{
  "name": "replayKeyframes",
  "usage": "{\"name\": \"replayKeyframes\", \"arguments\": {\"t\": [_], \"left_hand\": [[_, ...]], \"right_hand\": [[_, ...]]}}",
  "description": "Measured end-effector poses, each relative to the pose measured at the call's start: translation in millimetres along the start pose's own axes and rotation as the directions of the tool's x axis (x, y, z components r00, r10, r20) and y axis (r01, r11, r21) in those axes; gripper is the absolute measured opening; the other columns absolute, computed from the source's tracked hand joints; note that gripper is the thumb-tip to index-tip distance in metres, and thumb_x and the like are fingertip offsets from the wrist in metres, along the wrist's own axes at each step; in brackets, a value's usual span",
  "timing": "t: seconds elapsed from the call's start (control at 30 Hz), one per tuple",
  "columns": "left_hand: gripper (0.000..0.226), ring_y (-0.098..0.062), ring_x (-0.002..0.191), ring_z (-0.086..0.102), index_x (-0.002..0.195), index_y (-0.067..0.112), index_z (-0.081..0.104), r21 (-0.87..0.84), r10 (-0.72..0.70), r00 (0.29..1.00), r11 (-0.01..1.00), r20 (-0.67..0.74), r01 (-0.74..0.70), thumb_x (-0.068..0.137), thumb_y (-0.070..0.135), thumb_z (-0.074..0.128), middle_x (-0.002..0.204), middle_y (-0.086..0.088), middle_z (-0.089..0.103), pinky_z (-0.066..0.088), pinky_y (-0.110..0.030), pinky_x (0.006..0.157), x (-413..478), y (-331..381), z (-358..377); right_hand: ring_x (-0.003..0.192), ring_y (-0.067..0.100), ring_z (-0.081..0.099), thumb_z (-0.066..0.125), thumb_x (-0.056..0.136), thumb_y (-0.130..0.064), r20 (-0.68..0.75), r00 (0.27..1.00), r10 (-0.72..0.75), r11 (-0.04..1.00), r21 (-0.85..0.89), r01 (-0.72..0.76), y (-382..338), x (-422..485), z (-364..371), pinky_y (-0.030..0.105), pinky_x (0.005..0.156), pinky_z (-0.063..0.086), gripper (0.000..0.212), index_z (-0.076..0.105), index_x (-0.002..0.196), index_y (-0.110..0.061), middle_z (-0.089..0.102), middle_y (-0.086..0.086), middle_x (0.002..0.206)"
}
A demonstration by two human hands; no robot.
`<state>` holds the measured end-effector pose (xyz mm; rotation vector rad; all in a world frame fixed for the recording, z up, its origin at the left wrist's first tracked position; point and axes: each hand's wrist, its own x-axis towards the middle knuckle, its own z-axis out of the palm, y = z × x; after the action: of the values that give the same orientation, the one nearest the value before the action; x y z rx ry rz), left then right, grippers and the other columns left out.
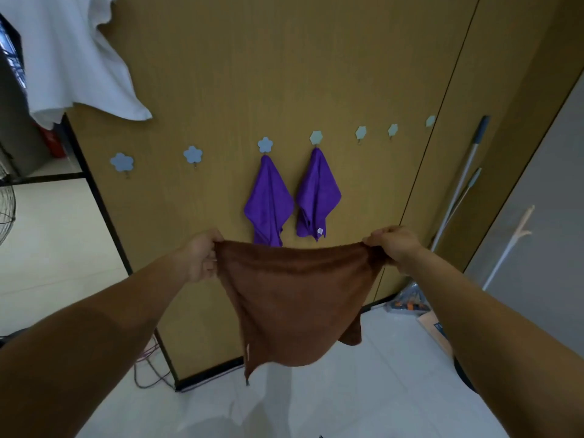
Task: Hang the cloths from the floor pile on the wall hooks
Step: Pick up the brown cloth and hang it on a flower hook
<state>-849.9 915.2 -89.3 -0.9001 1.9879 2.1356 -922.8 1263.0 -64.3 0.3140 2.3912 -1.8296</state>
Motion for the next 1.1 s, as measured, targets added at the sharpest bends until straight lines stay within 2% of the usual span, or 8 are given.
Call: {"name": "replayKeyframes", "arguments": {"t": [0.13,0.2,0.3,0.5,0.6,0.87,1.0,1.1], "left_hand": [[0.026,-0.013,0.038,0.047,0.068,0.017,0.045,-0.192,0.123,0.992,0.974,-0.012,-0.123,0.092,0.022,0.036,0.039,0.004,0.048,0.032,-0.024,0.05,-6.3,8.3,2.0],[0.025,-0.015,0.054,0.046,0.073,0.017,0.049,-0.182,0.176,0.983,0.966,-0.048,-0.181,0.094,0.021,0.037,0.055,0.001,0.052,0.033,-0.025,0.054,-7.0,10.8,2.5],[0.021,-0.013,0.063,0.047,0.084,0.018,0.054,-0.143,0.241,0.967,0.957,-0.086,-0.251,0.097,0.016,0.038,0.076,-0.001,0.053,0.035,-0.027,0.058,-7.3,15.4,1.4],[0.014,-0.015,0.069,0.052,0.082,0.016,0.055,-0.189,0.252,0.968,0.95,-0.006,-0.249,0.09,0.016,0.044,0.079,-0.002,0.057,0.04,-0.029,0.065,-13.7,29.5,0.2],[0.011,-0.014,0.074,0.056,0.085,0.016,0.059,-0.214,0.267,0.964,0.941,0.0,-0.261,0.092,0.022,0.052,0.084,0.0,0.061,0.044,-0.029,0.07,-13.4,31.8,0.6],[0.013,-0.014,0.075,0.057,0.094,0.01,0.064,-0.111,0.379,0.907,0.909,-0.182,-0.402,0.095,0.021,0.058,0.09,-0.004,0.063,0.045,-0.026,0.062,-5.5,37.0,6.0],[0.019,-0.01,0.067,0.056,0.077,0.014,0.062,-0.079,0.45,0.863,0.875,-0.229,-0.478,0.094,0.022,0.061,0.078,0.001,0.063,0.045,-0.018,0.055,-3.6,38.5,8.9],[0.017,-0.007,0.068,0.055,0.086,0.01,0.066,-0.063,0.47,0.84,0.862,-0.271,-0.502,0.093,0.025,0.061,0.081,0.003,0.064,0.044,-0.021,0.068,-0.6,37.3,10.0]], "right_hand": [[0.075,0.016,0.055,0.066,0.088,-0.005,0.033,0.999,-0.009,0.951,0.311,-0.001,6.2,5.3,-6.4,0.029,0.065,0.045,0.018,0.061,0.104,-0.01,0.059,0.003,0.087],[0.07,0.015,0.05,0.062,0.091,-0.005,0.09,0.996,0.006,0.978,0.208,-0.025,12.3,5.9,-7.5,0.029,0.063,0.04,0.013,0.062,0.101,-0.013,0.058,0.002,0.083],[0.068,0.015,0.052,0.061,0.091,-0.005,0.027,0.998,-0.052,0.99,0.135,0.048,13.8,10.3,-9.7,0.027,0.059,0.037,0.011,0.064,0.09,-0.016,0.061,0.002,0.081],[0.074,0.01,0.053,0.059,0.091,-0.001,-0.1,0.977,-0.189,0.98,0.051,0.194,-0.7,16.5,-11.4,0.016,0.057,0.04,0.014,0.063,0.089,-0.014,0.059,-0.003,0.082],[0.06,0.011,0.047,0.056,0.092,-0.001,-0.102,0.973,-0.206,0.977,0.039,0.211,-7.3,17.4,-15.2,0.02,0.047,0.037,0.019,0.061,0.083,-0.017,0.056,-0.001,0.075],[0.064,0.015,0.055,0.053,0.093,0.0,-0.196,0.948,-0.251,0.957,0.093,0.273,-14.8,22.0,-13.4,0.029,0.065,0.051,0.014,0.064,0.098,-0.008,0.06,0.003,0.077],[0.065,0.012,0.056,0.051,0.094,0.001,-0.248,0.937,-0.245,0.95,0.131,0.283,-13.9,24.7,-13.8,0.027,0.066,0.051,0.018,0.065,0.104,-0.004,0.06,0.002,0.077],[0.074,0.019,0.06,0.053,0.092,0.001,-0.243,0.942,-0.234,0.96,0.096,0.263,-12.8,25.4,-15.3,0.037,0.082,0.054,0.019,0.066,0.106,-0.002,0.065,0.009,0.088]]}}
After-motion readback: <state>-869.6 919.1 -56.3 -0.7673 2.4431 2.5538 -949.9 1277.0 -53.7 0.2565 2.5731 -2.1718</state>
